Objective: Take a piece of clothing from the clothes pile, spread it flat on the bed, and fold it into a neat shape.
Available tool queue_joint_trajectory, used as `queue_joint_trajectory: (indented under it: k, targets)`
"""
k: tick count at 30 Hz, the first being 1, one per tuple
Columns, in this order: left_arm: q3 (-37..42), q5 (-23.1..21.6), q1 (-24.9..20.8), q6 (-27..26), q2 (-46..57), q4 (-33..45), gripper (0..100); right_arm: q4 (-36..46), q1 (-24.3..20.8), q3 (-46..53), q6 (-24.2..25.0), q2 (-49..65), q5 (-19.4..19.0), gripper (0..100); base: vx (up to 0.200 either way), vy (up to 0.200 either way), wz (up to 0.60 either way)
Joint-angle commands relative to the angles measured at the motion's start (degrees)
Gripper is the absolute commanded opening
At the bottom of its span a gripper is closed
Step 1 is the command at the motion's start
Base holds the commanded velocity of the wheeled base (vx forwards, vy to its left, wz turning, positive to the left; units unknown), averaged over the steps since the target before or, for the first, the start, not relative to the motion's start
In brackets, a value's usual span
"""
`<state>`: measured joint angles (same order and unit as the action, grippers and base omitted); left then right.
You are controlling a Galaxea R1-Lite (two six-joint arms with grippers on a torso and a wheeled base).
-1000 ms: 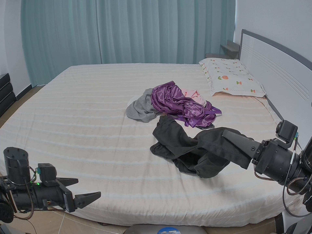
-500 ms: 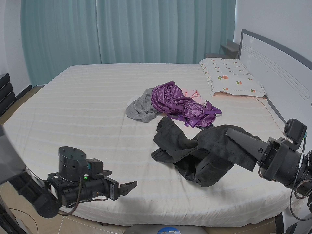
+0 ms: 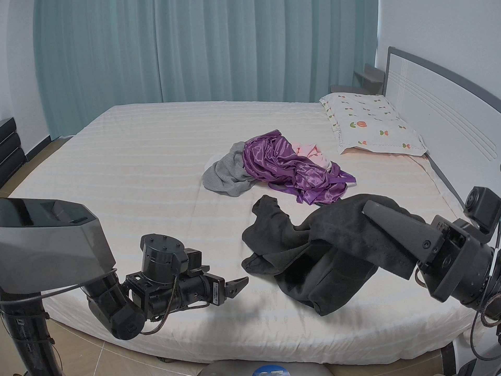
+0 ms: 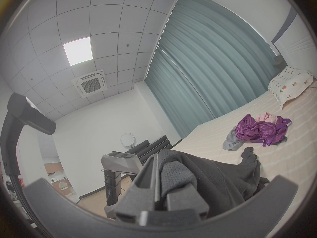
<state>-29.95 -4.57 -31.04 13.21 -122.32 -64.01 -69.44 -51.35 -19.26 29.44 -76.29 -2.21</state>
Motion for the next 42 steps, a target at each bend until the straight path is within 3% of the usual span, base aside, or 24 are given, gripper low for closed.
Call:
queue_joint_trajectory:
  k: [1, 3, 5, 12, 16, 30, 31, 36, 42]
  targets:
    - [-2.66, -3.78, 1.42, -0.47, -6.18, -0.5, 100, -0.17, -0.77, -1.92, -0.26, -2.29, 0.01, 0, 0.0, 0.0, 0.0]
    - [-3.01, -4.74, 1.77, -0.73, -7.14, -0.76, 100, -0.08, -0.77, -2.45, -0.26, -2.55, 0.01, 0, 0.0, 0.0, 0.0]
    - [-4.76, -8.52, 2.82, -0.73, -8.99, -1.38, 100, 0.44, -0.68, -4.91, -0.26, -3.43, -0.08, 0, 0.0, 0.0, 0.0]
    - [-9.33, -10.9, 3.35, -1.44, -13.65, -1.64, 100, -0.35, -1.21, -6.49, -0.17, -6.5, 0.1, 0, 0.0, 0.0, 0.0]
    - [-14.34, -11.07, 3.26, -1.44, -16.55, -1.55, 100, -1.31, -1.39, -7.37, -0.26, -7.03, 0.19, 0, 0.0, 0.0, 0.0]
    - [-19.71, -11.25, 3.09, -2.32, -22.08, -1.55, 100, -1.58, -1.04, -8.42, -0.17, -6.86, 1.42, 0, 0.0, 0.0, 0.0]
    - [-19.79, -11.25, 3.09, -2.32, -22.08, -1.55, 0, -1.58, -1.04, -8.42, -0.17, -6.86, 1.42, 0, 0.0, 0.0, 0.0]
    - [-23.31, -10.46, 3.09, -1.88, -24.19, -1.64, 0, -1.58, -0.51, -8.25, 0.0, -6.77, 1.42, 0, 0.0, 0.0, 0.0]
    - [-21.73, -9.4, 3.09, 0.32, -23.49, -1.99, 0, -1.58, 2.3, -7.28, 0.79, -6.94, 1.15, 0, 0.0, 0.0, 0.0]
